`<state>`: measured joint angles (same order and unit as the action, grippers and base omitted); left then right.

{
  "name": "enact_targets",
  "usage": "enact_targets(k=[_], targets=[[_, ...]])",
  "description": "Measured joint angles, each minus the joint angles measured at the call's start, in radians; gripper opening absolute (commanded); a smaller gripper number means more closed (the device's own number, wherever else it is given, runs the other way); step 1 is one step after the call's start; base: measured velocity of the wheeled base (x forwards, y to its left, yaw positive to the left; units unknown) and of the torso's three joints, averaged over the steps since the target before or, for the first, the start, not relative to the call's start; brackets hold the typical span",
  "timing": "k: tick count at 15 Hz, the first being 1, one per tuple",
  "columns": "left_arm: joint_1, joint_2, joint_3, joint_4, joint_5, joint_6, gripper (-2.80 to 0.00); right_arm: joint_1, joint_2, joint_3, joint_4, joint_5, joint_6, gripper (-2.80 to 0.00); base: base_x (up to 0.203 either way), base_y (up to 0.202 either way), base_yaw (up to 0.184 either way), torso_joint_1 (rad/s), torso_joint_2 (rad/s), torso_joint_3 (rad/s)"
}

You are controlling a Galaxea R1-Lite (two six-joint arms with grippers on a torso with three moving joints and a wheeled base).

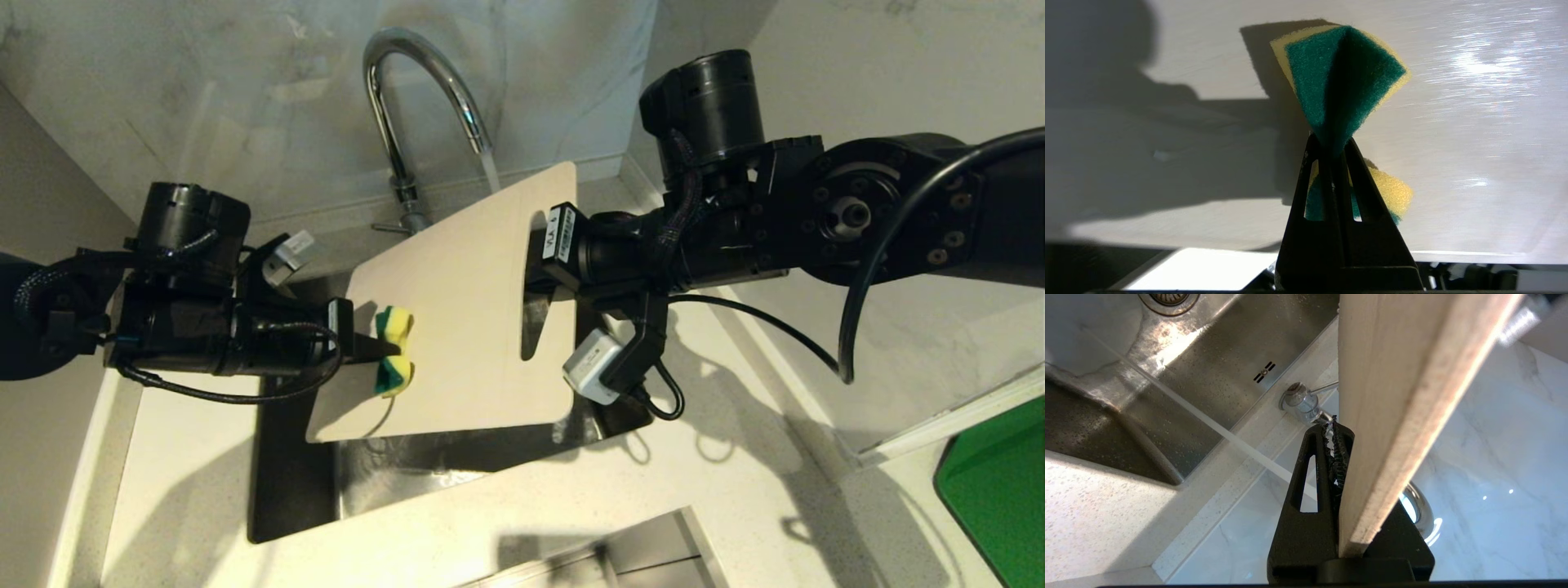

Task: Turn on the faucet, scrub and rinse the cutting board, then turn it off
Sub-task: Scrub the cutting board underwater

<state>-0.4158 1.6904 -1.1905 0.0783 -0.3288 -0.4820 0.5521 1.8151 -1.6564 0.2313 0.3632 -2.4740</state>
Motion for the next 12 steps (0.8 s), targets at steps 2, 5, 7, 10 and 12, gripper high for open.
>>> enact_targets(k=[2, 5, 7, 10, 12], targets=[[0.067, 0.0, 0.054, -0.031, -0.048, 0.026, -2.8, 0.0, 0.0, 0.0, 0.0, 0.0, 0.002, -2.8, 0.0, 0.0, 0.0, 0.0, 0.0, 0.0], [0.181, 0.003, 0.147, -0.092, -0.099, 0.062, -2.8, 0.0, -0.001, 0.0, -0.001, 0.0, 0.003, -2.8, 0.0, 0.0, 0.0, 0.0, 0.0, 0.0], [0.267, 0.006, 0.2, -0.13, -0.139, 0.098, -2.8, 0.0, -0.001, 0.0, -0.003, 0.0, 0.008, -2.8, 0.0, 0.0, 0.0, 0.0, 0.0, 0.0], [0.397, 0.006, 0.245, -0.138, -0.207, 0.157, -2.8, 0.0, -0.007, 0.01, -0.003, 0.002, 0.009, -2.8, 0.0, 0.0, 0.0, 0.0, 0.0, 0.0], [0.457, 0.002, 0.252, -0.138, -0.235, 0.179, -2.8, 0.0, -0.015, 0.041, -0.029, 0.003, 0.015, -2.8, 0.0, 0.0, 0.0, 0.0, 0.0, 0.0]])
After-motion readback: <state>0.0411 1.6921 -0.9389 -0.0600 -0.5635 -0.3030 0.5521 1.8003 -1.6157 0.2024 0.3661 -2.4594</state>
